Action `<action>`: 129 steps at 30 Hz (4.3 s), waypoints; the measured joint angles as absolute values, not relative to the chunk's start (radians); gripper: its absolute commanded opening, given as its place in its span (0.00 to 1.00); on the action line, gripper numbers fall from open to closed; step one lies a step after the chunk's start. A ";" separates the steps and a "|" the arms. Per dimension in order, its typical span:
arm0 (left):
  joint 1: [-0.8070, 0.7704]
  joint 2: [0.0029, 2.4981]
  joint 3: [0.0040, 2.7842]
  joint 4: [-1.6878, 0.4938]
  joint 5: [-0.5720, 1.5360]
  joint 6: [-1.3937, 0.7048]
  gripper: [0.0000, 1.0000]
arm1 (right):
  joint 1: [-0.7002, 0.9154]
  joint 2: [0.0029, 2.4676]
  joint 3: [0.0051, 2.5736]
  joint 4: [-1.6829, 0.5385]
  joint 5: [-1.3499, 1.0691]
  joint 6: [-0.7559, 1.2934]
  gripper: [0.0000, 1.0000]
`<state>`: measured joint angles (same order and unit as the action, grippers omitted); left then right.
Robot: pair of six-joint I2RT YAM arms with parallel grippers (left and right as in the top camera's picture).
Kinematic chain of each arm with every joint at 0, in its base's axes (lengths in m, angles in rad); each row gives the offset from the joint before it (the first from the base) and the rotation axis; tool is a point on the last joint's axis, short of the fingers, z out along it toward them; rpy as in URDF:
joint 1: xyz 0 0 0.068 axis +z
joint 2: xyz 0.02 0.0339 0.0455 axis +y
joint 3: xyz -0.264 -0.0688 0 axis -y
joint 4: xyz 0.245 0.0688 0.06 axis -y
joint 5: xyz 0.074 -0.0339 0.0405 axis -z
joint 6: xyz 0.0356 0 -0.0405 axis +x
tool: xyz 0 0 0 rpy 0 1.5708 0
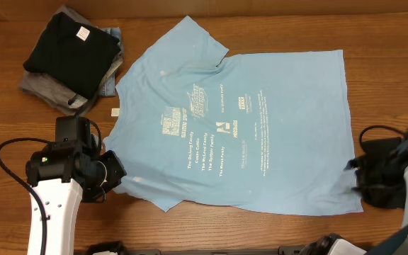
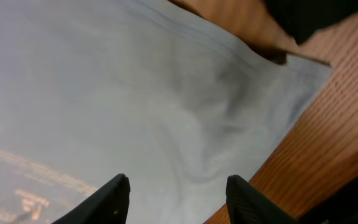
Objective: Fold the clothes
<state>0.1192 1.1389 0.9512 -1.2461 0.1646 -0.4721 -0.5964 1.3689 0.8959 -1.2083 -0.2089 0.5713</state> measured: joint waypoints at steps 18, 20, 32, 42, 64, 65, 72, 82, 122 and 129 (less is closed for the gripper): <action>0.119 1.139 0.951 -1.248 0.165 -0.472 0.04 | -0.752 1.545 0.744 -1.057 -0.037 0.649 0.48; 0.119 1.139 0.951 -1.248 0.165 -0.471 0.04 | -0.752 1.550 0.736 -1.034 -0.024 0.652 0.48; 0.119 1.139 0.951 -1.248 0.165 -0.471 0.04 | -0.751 1.533 0.712 -0.987 -0.041 0.629 0.04; 0.119 1.139 0.951 -1.242 0.165 -0.471 0.04 | -0.748 1.536 0.831 -1.187 -0.115 0.525 0.04; 0.119 1.146 1.111 -1.069 0.100 -0.476 0.04 | -0.693 1.368 1.019 -1.166 -0.448 0.533 0.04; 0.119 1.153 1.113 -1.058 0.100 -0.476 0.04 | -0.692 1.368 1.019 -1.143 -0.460 0.553 0.04; 0.119 1.261 1.114 -0.954 0.096 -0.476 0.04 | -0.641 1.397 1.021 -0.970 -0.517 0.667 0.04; 0.119 1.354 1.114 -0.809 0.101 -0.479 0.04 | -0.524 1.528 1.023 -0.707 -0.589 0.780 0.04; 0.144 1.504 1.118 -0.822 0.173 -0.392 0.98 | -0.548 1.547 1.029 -0.847 -0.441 0.596 0.83; 0.144 1.506 1.082 -0.890 0.144 -0.339 0.92 | -0.535 1.563 1.011 -0.926 -0.255 0.557 0.67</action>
<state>0.1440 1.5059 1.0821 -0.8902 0.1444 -0.3386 -0.5350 1.5631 1.0111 -0.9260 -0.2550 0.5571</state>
